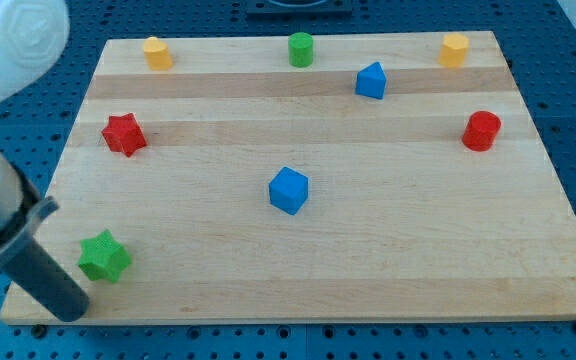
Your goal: Push green star a bit left
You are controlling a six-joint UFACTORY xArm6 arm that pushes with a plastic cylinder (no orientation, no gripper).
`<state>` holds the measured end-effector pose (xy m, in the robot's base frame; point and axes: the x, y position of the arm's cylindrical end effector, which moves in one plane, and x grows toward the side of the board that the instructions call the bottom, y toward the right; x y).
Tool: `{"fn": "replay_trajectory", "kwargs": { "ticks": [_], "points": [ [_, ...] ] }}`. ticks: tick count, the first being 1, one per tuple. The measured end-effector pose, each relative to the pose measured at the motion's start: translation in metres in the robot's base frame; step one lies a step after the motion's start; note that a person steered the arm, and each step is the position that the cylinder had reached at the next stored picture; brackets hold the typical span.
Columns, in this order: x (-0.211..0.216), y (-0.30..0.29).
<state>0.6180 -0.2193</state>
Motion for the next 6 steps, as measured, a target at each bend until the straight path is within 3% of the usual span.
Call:
{"fn": "replay_trajectory", "kwargs": {
  "ticks": [2, 6],
  "points": [
    [0.0, 0.039],
    [-0.028, 0.043]
  ]
}}
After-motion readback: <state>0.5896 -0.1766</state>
